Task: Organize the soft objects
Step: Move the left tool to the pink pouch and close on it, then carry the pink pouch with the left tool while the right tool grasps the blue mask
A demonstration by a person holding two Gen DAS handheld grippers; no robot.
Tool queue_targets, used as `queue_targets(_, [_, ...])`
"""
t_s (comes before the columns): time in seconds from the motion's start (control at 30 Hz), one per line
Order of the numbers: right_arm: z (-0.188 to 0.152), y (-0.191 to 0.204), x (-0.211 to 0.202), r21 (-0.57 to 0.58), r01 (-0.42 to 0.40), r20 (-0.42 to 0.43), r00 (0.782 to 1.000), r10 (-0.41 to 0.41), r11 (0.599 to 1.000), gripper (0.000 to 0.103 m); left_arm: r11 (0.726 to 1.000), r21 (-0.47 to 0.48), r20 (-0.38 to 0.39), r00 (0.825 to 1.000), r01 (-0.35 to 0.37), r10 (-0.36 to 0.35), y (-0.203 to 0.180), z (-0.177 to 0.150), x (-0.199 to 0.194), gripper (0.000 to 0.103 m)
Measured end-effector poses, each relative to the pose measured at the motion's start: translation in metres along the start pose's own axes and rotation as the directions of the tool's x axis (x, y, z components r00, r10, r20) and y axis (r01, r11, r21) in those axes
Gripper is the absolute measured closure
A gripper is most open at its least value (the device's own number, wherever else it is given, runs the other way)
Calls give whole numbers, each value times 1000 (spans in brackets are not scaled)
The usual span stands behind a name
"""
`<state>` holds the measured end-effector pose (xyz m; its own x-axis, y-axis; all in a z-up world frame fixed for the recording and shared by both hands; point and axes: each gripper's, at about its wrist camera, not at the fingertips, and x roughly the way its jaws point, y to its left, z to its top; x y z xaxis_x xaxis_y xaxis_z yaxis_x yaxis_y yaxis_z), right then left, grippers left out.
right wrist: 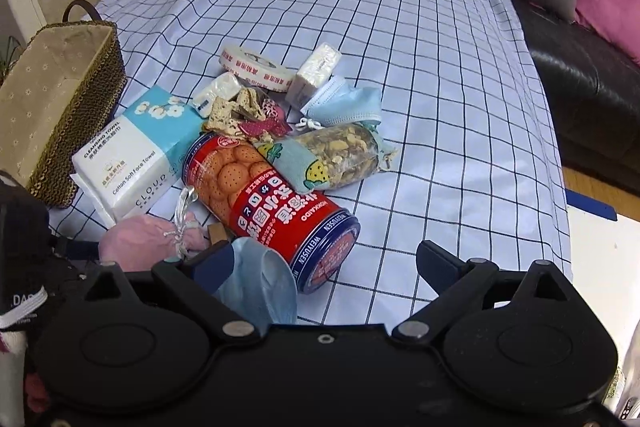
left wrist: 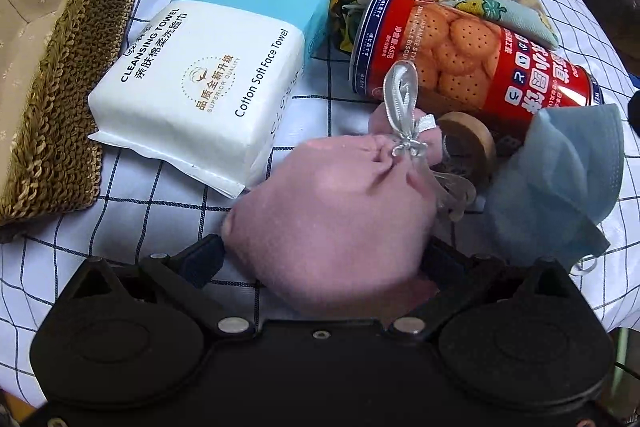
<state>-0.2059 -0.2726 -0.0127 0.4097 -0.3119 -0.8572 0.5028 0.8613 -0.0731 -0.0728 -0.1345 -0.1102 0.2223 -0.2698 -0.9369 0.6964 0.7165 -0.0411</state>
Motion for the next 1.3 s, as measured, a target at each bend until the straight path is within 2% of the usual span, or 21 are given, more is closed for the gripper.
queue_targets(0.03, [0,0,0,0,-4,-4,1000,4,1000,5,1000,1,9,1000,6,-6,1,0,-1,14])
queue_targets(0.07, [0,0,1,-2,-8,-8,1000,8,1000,5,1000,3,18,1000,2,-2,3,-2,-6,25])
queue_targets(0.1, [0,1,1,-8,-10,-9,1000,10,1000,5,1000,11,30,1000,-2,1,4,-2,-10,30])
queue_targets(0.2, [-3,4,-1,-41,-12,-3,1000,12,999,5,1000,-3,32,999,29,-28,10,0,-17,33])
queue_targets(0.27, [-5,8,-3,-74,-8,8,1000,9,997,5,999,-26,20,999,45,-45,14,1,-20,34])
queue_targets(0.43, [-12,21,-10,-197,-18,30,999,24,980,5,999,-23,34,999,27,-26,13,-3,-29,34])
queue_targets(0.67, [-40,54,-8,-390,-74,8,996,84,918,5,1000,-19,98,995,3,-1,10,-1,-49,34])
queue_targets(0.8, [-48,66,5,-412,-64,-15,998,63,909,5,1000,-12,155,988,-12,13,13,2,-63,34])
queue_targets(1.03, [-42,70,27,-380,0,-6,1000,-2,925,6,999,-32,215,976,-16,23,24,3,-80,34])
queue_targets(1.1, [-40,70,31,-375,11,-14,1000,-17,927,15,999,-45,217,976,-8,18,28,5,-82,34])
queue_targets(1.13, [-40,71,33,-375,11,-21,1000,-21,927,24,999,-49,218,976,-7,17,29,4,-83,34])
queue_targets(1.2, [-38,71,38,-359,14,-40,999,-30,933,29,998,-56,221,975,-9,21,30,4,-84,34])
queue_targets(1.23, [-37,70,39,-345,6,-53,998,-26,939,34,998,-58,224,974,-10,23,30,4,-85,34])
queue_targets(1.3, [-35,65,40,-321,-22,-86,996,-6,947,56,998,-60,231,973,-9,23,30,4,-87,34])
